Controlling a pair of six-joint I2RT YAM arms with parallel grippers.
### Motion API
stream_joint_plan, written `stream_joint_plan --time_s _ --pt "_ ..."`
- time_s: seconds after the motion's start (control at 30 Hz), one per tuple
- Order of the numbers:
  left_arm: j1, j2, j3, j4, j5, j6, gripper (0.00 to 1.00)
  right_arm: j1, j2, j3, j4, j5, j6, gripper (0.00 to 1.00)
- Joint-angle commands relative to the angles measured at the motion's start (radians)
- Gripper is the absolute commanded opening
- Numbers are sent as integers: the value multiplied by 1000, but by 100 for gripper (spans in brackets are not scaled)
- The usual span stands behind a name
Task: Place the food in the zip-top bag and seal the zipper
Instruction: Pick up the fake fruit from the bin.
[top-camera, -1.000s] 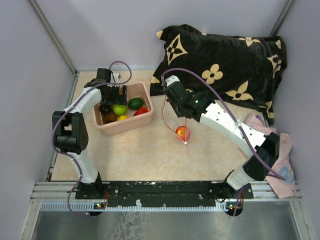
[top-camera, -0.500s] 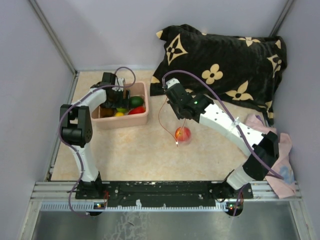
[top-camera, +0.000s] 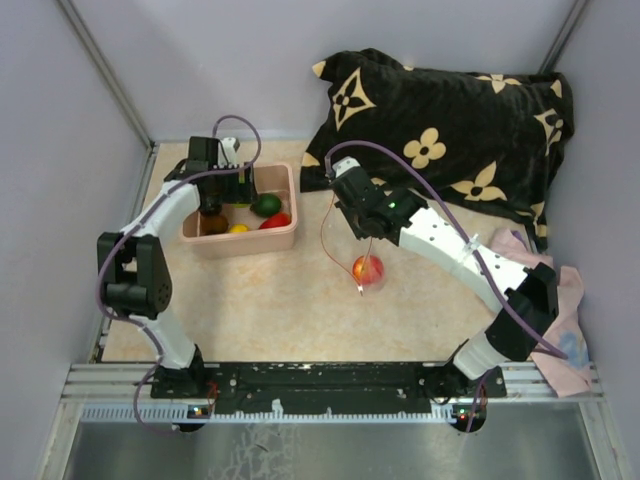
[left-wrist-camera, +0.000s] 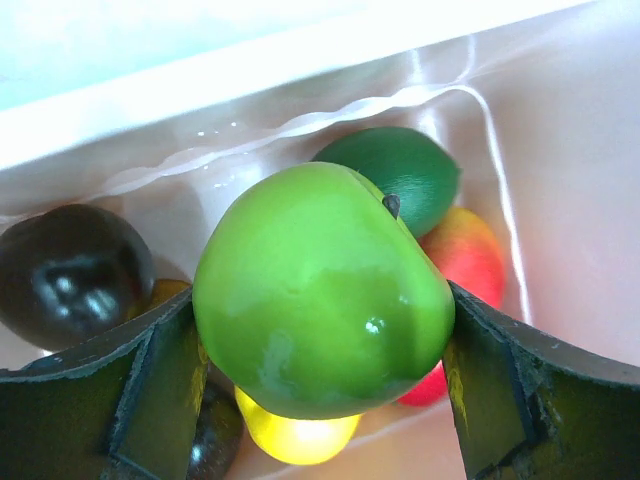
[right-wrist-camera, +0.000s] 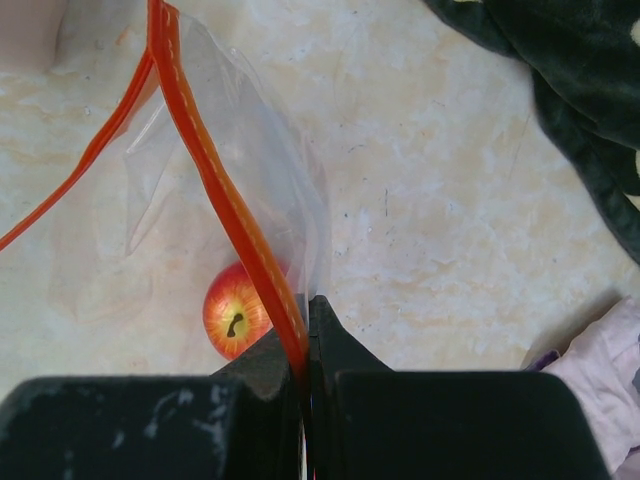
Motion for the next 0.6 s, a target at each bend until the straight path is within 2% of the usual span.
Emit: stream_joint_plan --time_s 0.0,0.37,0.57 --pt "-10 -100 -51 38 62 -57 44 -8 -42 38 18 34 -4 0" --pt "-50 -408 -157 37 175 -193 41 -7 -16 57 60 -8 20 0" --pt "-155 -548 -174 49 251 -245 43 -6 1 75 71 -43 33 0"
